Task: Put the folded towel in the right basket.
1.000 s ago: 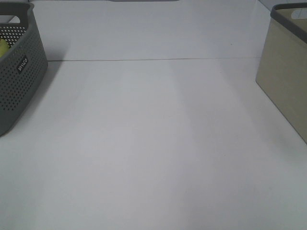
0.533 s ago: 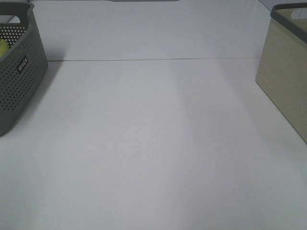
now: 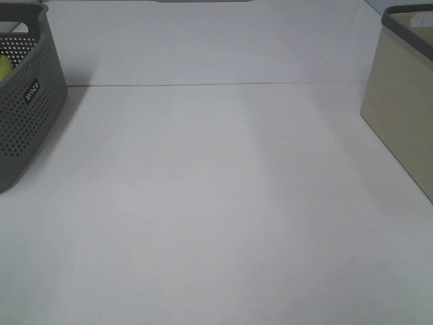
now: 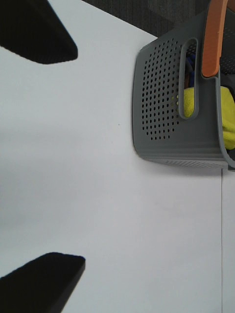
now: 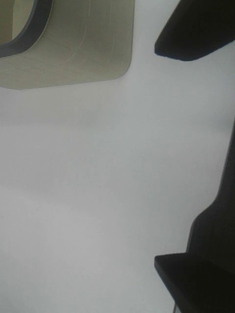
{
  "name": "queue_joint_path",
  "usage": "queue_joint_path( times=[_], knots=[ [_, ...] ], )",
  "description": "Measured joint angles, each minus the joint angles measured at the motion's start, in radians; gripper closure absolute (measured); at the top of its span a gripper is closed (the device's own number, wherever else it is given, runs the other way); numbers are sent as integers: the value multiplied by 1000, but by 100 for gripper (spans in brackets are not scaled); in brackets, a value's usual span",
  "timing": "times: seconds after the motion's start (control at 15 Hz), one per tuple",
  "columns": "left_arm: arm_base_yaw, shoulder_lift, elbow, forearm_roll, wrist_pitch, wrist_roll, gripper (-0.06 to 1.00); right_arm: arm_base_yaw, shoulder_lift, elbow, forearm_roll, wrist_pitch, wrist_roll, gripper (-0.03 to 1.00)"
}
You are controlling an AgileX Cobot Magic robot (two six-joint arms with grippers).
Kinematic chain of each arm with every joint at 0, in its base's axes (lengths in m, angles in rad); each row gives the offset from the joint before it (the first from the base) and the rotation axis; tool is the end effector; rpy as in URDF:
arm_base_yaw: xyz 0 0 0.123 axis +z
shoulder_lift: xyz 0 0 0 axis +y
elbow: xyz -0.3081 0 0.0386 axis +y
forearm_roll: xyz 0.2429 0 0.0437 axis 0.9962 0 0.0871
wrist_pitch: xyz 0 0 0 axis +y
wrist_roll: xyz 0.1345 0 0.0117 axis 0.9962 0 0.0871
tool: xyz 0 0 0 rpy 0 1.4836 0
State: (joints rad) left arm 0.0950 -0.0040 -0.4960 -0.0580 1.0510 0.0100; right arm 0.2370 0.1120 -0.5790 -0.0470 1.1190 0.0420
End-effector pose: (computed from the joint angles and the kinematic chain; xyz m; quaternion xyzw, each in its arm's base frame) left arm 0.0052 -0.0063 0.2549 -0.0352 0.8496 -0.0014 0.5262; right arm 0.0104 -0.0034 0.2720 -0.0841 0.8719 0.0438 0.4805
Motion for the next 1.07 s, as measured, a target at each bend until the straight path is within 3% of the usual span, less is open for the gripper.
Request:
queue_joint_path(
  times=[0.2,0.8,0.93,1.07],
  knots=[
    [0,0,0,-1,0,0,-5,0,-116,60,5,-25,0,-1],
    [0,0,0,-1,0,0,-5,-7,-116,77,37,-54,-23,-1],
    [0,0,0,-1,0,0,-5,-110,-116,77,47,-54,-23,-1],
    [0,0,0,-1,0,0,-5,-134,-116,77,47,-54,-23,-1]
  ],
)
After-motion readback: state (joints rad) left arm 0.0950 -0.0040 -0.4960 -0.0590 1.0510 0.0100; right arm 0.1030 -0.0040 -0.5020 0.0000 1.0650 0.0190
